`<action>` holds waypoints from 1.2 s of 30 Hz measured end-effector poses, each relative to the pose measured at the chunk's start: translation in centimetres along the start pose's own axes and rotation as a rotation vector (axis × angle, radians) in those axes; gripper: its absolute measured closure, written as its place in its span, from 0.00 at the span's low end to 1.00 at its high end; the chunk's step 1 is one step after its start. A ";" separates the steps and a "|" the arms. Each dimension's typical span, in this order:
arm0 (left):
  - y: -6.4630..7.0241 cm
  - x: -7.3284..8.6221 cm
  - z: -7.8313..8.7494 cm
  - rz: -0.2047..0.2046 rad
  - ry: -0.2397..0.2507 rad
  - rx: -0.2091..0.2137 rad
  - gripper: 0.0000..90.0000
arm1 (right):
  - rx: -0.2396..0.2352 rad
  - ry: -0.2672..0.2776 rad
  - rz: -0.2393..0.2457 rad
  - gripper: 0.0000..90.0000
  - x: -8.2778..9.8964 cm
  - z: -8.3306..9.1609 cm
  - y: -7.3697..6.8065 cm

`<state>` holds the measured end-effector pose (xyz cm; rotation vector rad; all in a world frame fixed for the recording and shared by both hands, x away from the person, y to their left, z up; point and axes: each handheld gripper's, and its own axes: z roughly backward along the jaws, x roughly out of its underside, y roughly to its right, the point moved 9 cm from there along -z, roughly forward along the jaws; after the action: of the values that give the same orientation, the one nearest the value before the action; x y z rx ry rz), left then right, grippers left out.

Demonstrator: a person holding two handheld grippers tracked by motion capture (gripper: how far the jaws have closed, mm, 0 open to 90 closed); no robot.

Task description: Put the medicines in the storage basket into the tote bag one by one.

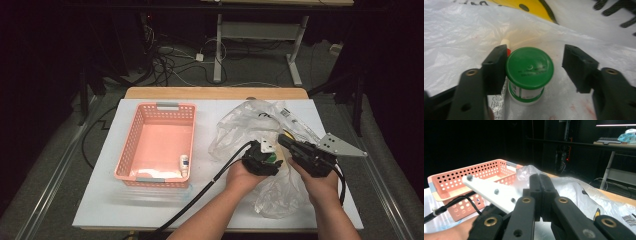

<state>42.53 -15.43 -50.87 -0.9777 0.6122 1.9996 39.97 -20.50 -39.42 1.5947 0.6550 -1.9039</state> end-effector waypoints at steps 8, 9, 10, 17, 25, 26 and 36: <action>0.3 0.7 2.1 0.026 0.033 0.027 0.34 | 0.002 0.001 0.005 1.00 0.0 0.0 0.0; 0.3 0.9 2.4 0.027 0.032 0.030 0.33 | 0.003 0.000 0.004 1.00 0.0 0.0 0.0; 0.4 1.0 2.7 0.034 0.038 0.037 0.33 | 0.002 -0.001 0.004 1.00 0.0 0.0 -0.1; 0.7 2.3 4.5 0.039 0.056 0.051 0.29 | 0.001 -0.003 0.009 1.00 0.1 0.0 -0.2; 1.6 3.7 6.6 0.036 0.065 0.070 0.21 | 0.002 -0.004 0.009 1.00 0.1 -0.1 -0.2; 1.7 3.8 6.8 0.033 0.063 0.069 0.20 | 0.002 -0.004 0.008 1.00 0.1 -0.1 -0.2; 2.4 5.4 10.3 0.032 0.043 0.061 0.00 | 0.005 -0.005 0.009 1.00 0.1 -0.1 -0.3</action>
<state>34.23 -7.20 -49.05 -0.9817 0.7119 1.9810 39.83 -20.28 -39.51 1.5926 0.6398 -1.9041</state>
